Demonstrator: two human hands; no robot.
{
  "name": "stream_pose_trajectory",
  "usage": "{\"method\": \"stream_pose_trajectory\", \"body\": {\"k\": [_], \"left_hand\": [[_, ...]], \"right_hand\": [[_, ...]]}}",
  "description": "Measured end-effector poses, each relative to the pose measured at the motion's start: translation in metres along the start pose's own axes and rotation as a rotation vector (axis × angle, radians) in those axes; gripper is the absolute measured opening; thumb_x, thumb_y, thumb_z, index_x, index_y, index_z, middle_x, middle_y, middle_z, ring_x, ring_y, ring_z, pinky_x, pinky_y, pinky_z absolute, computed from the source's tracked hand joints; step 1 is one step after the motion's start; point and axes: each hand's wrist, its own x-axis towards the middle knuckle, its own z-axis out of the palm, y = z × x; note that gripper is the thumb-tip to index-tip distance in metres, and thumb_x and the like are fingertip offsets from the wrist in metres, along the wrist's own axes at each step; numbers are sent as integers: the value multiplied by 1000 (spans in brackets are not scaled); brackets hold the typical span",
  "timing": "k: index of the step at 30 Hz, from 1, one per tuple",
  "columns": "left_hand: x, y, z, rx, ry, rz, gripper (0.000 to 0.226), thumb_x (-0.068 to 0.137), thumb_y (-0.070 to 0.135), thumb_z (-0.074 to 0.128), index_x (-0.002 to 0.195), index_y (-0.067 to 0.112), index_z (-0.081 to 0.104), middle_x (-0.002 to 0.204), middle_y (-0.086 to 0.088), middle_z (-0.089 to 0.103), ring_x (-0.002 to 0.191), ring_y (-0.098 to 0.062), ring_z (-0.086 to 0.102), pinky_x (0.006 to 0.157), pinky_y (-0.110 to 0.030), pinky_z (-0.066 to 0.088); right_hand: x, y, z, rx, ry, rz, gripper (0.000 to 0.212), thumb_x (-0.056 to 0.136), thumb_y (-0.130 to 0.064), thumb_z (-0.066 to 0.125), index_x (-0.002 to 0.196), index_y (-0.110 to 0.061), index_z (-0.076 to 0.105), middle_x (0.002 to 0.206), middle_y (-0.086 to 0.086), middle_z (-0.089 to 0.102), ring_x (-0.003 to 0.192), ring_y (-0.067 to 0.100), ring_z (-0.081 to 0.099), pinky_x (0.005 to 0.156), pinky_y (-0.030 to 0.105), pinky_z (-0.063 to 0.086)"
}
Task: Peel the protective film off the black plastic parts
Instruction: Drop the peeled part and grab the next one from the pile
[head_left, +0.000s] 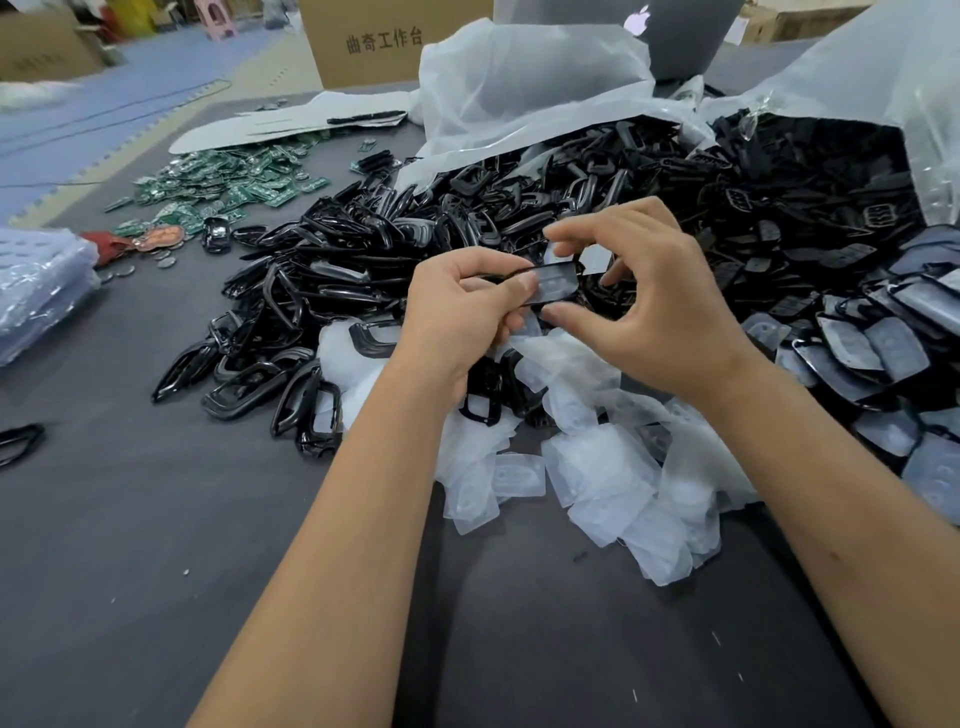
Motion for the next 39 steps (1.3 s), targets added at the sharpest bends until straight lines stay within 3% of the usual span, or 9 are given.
{"method": "stream_pose_trajectory", "body": {"k": [3, 9, 15, 18, 21, 25, 28, 35, 39], "left_hand": [[-1, -1, 1, 61, -52, 75, 8, 92, 3, 75, 93, 11, 75, 53, 1, 63, 44, -8, 56, 46, -19, 45], [-2, -1, 2, 227, -46, 165, 8, 90, 10, 79, 94, 14, 74, 52, 2, 62, 47, -12, 57, 54, -25, 49], [-3, 4, 17, 539, 91, 295, 18, 82, 24, 85, 79, 25, 67, 64, 2, 67, 58, -12, 65, 58, -23, 49], [-7, 12, 33, 576, 124, 327, 19, 80, 25, 85, 77, 25, 66, 69, -3, 69, 65, -18, 69, 64, -33, 56], [-10, 15, 61, 559, 66, 299, 16, 80, 23, 85, 79, 22, 69, 70, -3, 72, 68, -19, 72, 70, -33, 58], [-16, 16, 116, 580, -65, 315, 14, 79, 26, 86, 79, 20, 74, 62, 8, 66, 58, -2, 63, 59, -14, 46], [-20, 14, 154, 491, -141, 238, 17, 79, 24, 88, 86, 15, 76, 70, -1, 71, 67, -14, 71, 68, -28, 57], [-25, 18, 180, 545, -116, 321, 16, 83, 24, 86, 91, 15, 76, 76, 1, 69, 73, -16, 68, 72, -29, 56], [-26, 18, 158, 578, -44, 359, 5, 90, 21, 76, 89, 17, 78, 75, 4, 70, 72, -15, 67, 74, -29, 55]], "right_hand": [[-1, 5, 1, -51, -59, 13, 59, 78, -42, 88, 126, -14, 71, 113, -4, 68, 115, 21, 50, 100, 26, 41], [-1, 13, -2, -66, -36, 47, 44, 76, -39, 91, 112, -17, 80, 96, -5, 70, 102, 20, 53, 86, 31, 45], [1, 8, -13, -156, -54, 83, 44, 75, -43, 90, 112, -21, 82, 95, 0, 70, 102, 22, 50, 90, 37, 46], [-2, 7, -25, -226, -18, 119, 39, 75, -44, 90, 108, -24, 82, 92, 0, 64, 101, 21, 46, 86, 34, 43], [-13, 11, -49, -325, -43, 187, 37, 77, -48, 87, 107, -26, 82, 91, 0, 62, 101, 22, 44, 84, 34, 40], [-31, 25, -100, -435, -195, 306, 32, 75, -48, 87, 98, -26, 81, 88, -1, 70, 94, 21, 55, 81, 36, 45], [-39, 33, -134, -477, -243, 412, 33, 72, -43, 90, 99, -26, 81, 90, -2, 73, 90, 19, 62, 77, 30, 46], [-44, 34, -154, -584, -419, 515, 51, 75, -46, 90, 122, -32, 75, 108, 1, 68, 125, 29, 46, 106, 44, 48], [-43, 18, -152, -501, -402, 491, 57, 74, -41, 91, 127, -34, 71, 111, -1, 69, 123, 25, 50, 105, 41, 48]]}}
